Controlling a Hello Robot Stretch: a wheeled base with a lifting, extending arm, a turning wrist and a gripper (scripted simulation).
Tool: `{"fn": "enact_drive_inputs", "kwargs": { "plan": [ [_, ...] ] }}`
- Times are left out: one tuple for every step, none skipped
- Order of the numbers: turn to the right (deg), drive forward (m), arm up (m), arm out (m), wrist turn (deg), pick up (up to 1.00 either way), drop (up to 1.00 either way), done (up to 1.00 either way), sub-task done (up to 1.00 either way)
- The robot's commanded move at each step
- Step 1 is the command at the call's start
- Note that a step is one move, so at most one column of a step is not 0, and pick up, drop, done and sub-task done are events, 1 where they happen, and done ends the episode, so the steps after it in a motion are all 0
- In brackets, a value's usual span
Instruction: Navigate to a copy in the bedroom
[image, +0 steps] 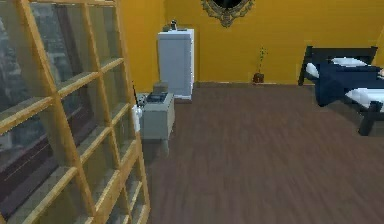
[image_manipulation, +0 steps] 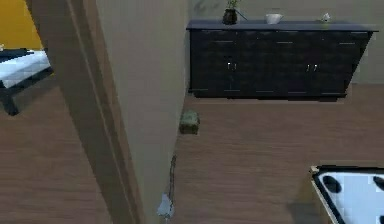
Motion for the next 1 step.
{"fn": "enact_drive_inputs", "kwargs": {
  "plan": [
    [3.0, 0.00, 0.00, 0.00, 0.0, 0.00, 0.00, 0.00, 0.00]
  ]
}}
